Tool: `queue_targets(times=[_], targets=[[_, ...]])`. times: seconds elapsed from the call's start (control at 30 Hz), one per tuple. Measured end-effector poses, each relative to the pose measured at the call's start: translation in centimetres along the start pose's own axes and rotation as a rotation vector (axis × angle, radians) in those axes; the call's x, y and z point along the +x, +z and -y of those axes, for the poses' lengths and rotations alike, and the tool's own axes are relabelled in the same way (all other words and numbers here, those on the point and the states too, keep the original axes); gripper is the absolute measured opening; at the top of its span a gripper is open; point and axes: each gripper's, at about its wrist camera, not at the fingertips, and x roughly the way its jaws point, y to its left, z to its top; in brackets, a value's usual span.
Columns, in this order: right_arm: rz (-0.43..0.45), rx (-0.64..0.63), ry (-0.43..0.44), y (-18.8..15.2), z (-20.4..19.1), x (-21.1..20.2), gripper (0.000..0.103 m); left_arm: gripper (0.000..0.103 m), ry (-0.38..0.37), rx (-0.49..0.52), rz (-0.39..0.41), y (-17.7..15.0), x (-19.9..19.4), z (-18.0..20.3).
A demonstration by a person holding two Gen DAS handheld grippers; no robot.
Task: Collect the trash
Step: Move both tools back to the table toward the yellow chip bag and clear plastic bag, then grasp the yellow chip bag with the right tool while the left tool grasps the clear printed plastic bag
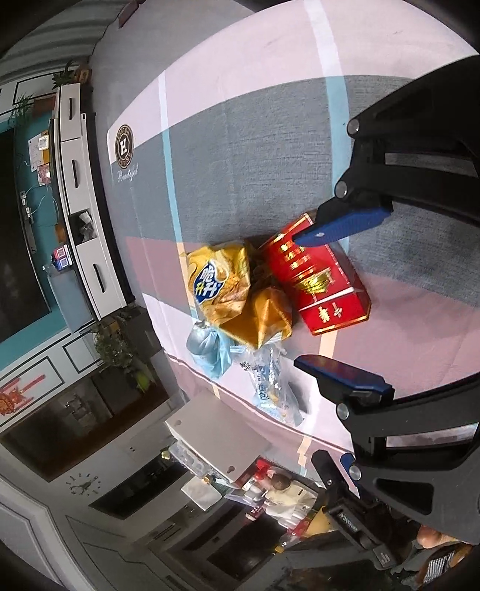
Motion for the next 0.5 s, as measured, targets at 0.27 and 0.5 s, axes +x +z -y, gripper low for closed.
queue_targets(times=[0.27,0.5], targets=[[-0.002,-0.013,0.001,1.4,-0.9,2.4,0.060,0.098,-0.046,-0.001,-0.005,3.2,3.0,1.8],[-0.008,0.004,0.015,2.1,-1.4,4.5,0.060,0.090,0.010,0.028,-0.041,4.6,7.5,2.7]])
